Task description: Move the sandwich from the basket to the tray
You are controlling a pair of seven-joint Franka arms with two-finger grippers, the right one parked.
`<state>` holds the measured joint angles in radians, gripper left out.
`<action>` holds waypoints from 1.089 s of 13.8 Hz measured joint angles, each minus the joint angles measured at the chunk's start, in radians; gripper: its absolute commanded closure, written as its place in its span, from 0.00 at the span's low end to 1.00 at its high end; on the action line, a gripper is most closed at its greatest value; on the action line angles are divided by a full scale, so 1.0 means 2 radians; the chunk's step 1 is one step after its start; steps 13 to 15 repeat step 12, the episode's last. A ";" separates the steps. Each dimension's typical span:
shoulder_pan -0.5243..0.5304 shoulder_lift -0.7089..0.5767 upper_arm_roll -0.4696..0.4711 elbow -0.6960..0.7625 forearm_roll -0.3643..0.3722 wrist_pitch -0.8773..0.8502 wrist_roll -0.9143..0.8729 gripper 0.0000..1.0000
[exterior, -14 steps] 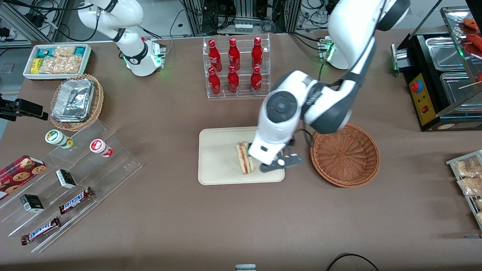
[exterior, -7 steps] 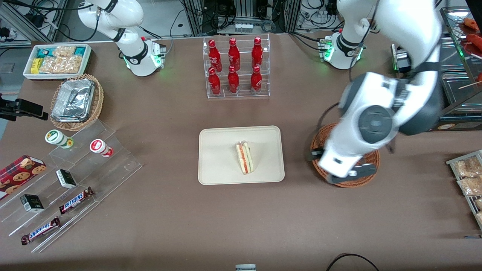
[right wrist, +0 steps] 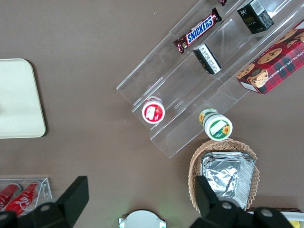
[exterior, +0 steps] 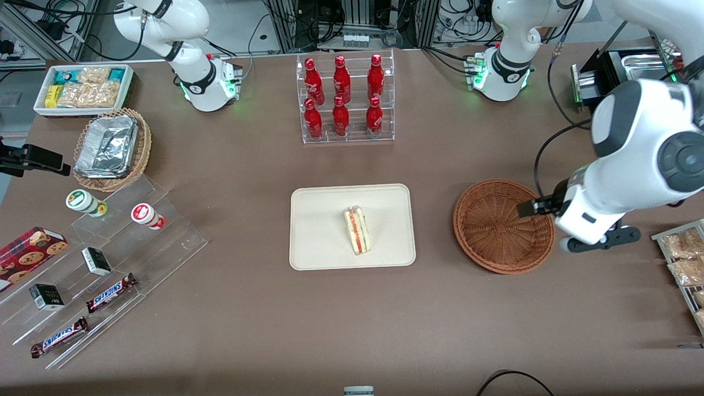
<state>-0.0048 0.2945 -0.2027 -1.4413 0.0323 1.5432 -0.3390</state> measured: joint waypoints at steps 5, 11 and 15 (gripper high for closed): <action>0.007 -0.050 0.019 -0.002 0.000 -0.050 0.072 0.00; 0.008 -0.101 0.060 -0.004 0.000 -0.092 0.124 0.00; 0.008 -0.108 0.062 -0.004 0.000 -0.098 0.125 0.00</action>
